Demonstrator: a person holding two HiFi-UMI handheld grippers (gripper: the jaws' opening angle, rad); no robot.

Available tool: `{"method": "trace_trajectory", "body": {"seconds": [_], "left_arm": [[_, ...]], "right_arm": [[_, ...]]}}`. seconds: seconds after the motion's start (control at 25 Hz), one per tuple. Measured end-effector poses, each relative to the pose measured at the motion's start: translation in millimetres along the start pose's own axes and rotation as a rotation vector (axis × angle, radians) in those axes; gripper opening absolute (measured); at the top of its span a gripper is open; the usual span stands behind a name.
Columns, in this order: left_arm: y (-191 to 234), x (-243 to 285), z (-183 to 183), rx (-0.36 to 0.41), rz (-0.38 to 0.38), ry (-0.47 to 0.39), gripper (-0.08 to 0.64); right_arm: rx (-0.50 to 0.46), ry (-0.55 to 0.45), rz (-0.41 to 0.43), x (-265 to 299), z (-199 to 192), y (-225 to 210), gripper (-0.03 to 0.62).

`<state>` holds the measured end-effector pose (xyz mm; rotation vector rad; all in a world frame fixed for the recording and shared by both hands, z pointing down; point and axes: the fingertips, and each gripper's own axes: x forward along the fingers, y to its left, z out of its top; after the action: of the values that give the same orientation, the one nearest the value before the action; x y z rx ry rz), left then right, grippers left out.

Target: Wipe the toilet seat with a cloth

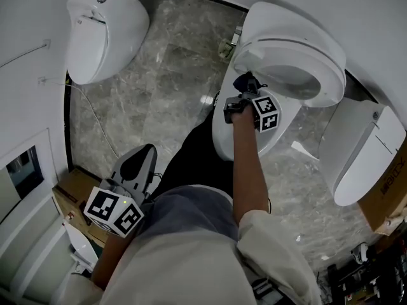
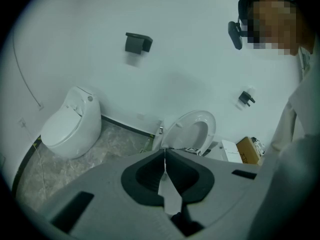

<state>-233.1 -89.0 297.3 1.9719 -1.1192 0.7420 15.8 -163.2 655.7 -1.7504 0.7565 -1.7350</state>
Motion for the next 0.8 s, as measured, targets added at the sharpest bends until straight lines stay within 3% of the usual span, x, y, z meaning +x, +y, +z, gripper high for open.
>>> {"method": "trace_trajectory", "body": {"seconds": [0.24, 0.56, 0.8], "left_arm": [[-4.5, 4.3, -9.8, 0.028, -0.006, 0.036, 0.011], [-14.4, 10.0, -19.3, 0.065, -0.024, 0.074, 0.011], [-17.6, 13.5, -29.8, 0.05, -0.028, 0.093, 0.011]], "right_arm": [[0.195, -0.072, 0.037, 4.4, 7.7, -24.7, 0.077], [0.366, -0.166, 0.04, 4.4, 29.3, -62.6, 0.077], [0.476, -0.225, 0.058, 5.8, 50.3, -83.7, 0.077]]}}
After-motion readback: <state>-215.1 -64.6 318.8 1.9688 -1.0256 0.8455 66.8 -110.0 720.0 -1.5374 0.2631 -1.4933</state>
